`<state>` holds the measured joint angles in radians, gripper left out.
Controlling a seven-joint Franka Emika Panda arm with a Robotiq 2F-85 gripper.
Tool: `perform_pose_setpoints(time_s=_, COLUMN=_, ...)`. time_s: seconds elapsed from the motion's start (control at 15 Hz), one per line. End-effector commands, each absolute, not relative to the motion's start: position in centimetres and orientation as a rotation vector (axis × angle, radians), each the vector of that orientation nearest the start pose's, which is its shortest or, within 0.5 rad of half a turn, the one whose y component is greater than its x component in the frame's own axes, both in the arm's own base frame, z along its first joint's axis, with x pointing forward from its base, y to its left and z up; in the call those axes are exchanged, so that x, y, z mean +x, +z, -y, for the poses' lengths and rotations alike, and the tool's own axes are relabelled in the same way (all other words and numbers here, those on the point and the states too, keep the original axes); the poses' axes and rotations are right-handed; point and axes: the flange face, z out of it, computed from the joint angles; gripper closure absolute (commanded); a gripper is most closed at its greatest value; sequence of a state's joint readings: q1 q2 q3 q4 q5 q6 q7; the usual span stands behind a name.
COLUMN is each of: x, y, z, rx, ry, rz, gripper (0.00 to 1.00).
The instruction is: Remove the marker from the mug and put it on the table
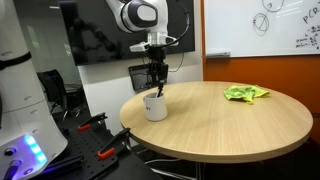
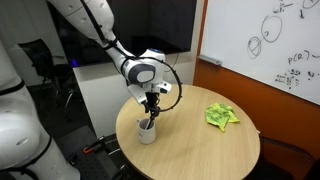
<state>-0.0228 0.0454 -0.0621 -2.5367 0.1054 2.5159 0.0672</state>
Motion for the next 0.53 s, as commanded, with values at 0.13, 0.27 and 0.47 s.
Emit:
perform_pose_setpoints(time_s=0.13, x=45.65, y=24.31, z=4.44, rx=-3.05, ry=0.058, rz=-0.401, gripper=0.38)
perform_pose_setpoints(time_s=0.27, x=45.85, y=24.01, z=4.46, rx=-3.051, ry=0.048, rz=-0.395, gripper=0.41)
perform_pose_setpoints(time_s=0.47, x=46.09, y=23.65, z=4.44, rx=-3.053, ry=0.053, rz=-0.397, gripper=0.41)
